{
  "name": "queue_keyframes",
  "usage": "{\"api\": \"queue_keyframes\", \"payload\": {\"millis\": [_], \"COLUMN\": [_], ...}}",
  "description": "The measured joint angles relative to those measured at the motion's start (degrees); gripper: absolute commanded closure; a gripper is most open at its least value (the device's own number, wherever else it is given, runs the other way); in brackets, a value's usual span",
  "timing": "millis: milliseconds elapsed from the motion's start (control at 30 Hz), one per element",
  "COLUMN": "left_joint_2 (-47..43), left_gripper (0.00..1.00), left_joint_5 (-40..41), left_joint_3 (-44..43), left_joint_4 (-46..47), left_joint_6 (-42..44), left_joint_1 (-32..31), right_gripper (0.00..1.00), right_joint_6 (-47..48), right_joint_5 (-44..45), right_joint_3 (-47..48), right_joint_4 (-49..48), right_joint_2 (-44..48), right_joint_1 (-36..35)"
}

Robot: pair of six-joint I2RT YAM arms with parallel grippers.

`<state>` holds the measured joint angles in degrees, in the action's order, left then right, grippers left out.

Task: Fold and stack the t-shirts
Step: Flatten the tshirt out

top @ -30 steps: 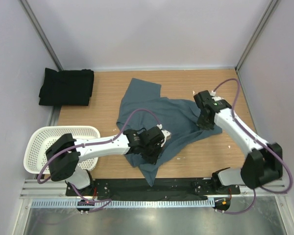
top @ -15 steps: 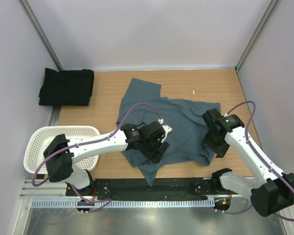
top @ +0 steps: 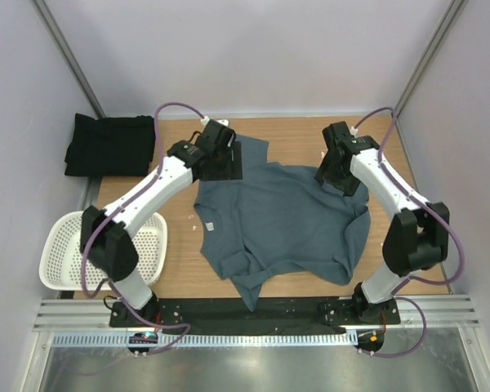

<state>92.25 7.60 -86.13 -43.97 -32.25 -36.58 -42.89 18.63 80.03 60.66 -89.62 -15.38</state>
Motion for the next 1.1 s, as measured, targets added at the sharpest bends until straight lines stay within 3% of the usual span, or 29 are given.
{"api": "queue_keyframes", "payload": {"millis": [200,400,800,1100], "left_joint_2": [16.0,25.77,33.62,36.81], "left_gripper": [0.33,0.34,0.36,0.38], "left_joint_5": [3.45,3.89,5.33,7.3], "left_joint_3": [-10.47,-11.47,-13.11,-18.03], "left_joint_4": [-0.42,0.11,0.11,-3.37], "left_joint_6": [-3.74,-6.32,-11.93,-15.19], "left_joint_1": [4.2,6.47,10.27,10.86], "right_gripper": [0.29,0.3,0.31,0.32], "right_joint_6": [4.76,9.46,15.39,17.64], "right_joint_5": [-2.1,-2.05,-3.39,-8.94], "right_joint_3": [-0.31,0.17,6.88,10.78], "right_joint_4": [-12.0,-17.49,-24.46,-28.48], "right_joint_2": [-13.35,-21.68,-29.16,-32.06], "right_joint_1": [6.27,8.74,10.27,16.46]}}
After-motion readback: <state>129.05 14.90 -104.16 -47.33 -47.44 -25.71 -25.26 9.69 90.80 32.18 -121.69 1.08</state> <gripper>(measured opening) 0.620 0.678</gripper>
